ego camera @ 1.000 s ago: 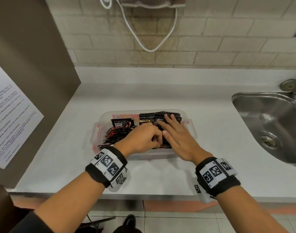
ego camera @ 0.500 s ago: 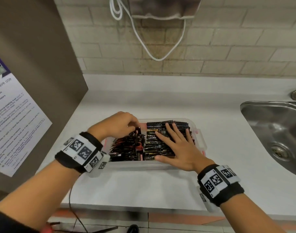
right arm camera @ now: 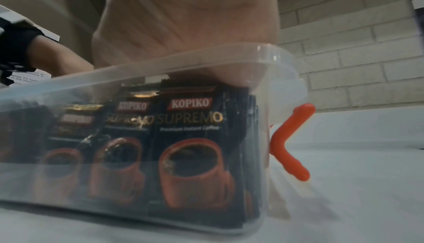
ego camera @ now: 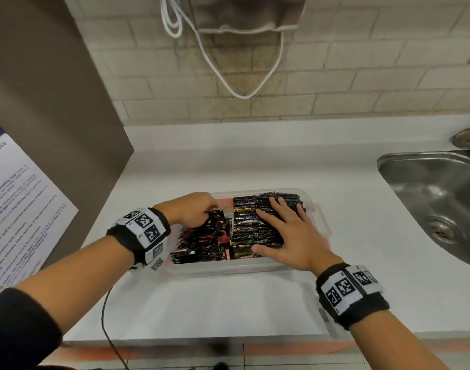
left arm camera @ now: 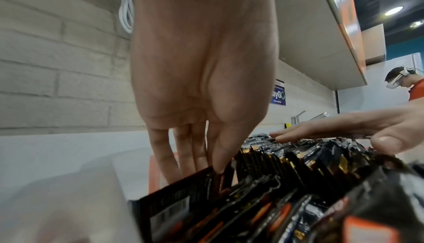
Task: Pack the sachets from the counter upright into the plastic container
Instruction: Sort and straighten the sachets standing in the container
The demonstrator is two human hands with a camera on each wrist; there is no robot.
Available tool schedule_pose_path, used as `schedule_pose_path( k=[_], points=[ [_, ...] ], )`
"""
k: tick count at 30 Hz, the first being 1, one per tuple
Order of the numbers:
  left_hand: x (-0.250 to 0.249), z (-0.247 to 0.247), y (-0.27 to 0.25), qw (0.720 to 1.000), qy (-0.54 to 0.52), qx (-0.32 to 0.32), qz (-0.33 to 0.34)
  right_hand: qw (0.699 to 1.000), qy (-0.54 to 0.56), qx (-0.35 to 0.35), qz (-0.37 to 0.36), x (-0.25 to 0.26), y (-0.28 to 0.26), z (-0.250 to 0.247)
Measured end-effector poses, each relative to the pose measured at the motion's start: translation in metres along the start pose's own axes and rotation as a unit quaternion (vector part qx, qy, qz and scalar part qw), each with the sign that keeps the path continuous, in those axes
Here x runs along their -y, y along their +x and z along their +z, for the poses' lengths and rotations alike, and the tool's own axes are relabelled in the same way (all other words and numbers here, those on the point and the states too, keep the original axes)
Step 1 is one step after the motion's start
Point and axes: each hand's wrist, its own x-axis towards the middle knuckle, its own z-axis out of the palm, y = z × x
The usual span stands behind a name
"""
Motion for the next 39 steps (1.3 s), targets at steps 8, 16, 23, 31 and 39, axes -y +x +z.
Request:
schedule_pose_path(
  k=[8, 16, 23, 31, 39],
  points=[
    [0.001, 0.008, 0.008, 0.999, 0.034, 0.02, 0.003, 1.0, -0.001, -0.007, 0.007, 0.002, -0.001, 0.0],
    [0.005, 0.012, 0.007, 0.998, 0.046, 0.03, -0.005, 1.0, 0.003, -0.006, 0.011, 0.004, -0.002, -0.002],
    [0.007, 0.008, 0.005, 0.996, 0.047, 0.072, -0.022, 1.0, 0.016, -0.025, 0.005, 0.004, -0.004, -0.001],
    [0.01, 0.001, 0.003, 0.998, 0.007, 0.061, -0.03, 0.979, 0.145, -0.143, 0.026, 0.0, -0.014, -0.021],
    [0.006, -0.019, -0.009, 0.999, 0.007, -0.039, 0.015, 0.974, 0.226, 0.013, 0.018, -0.037, -0.038, -0.046]
  ],
)
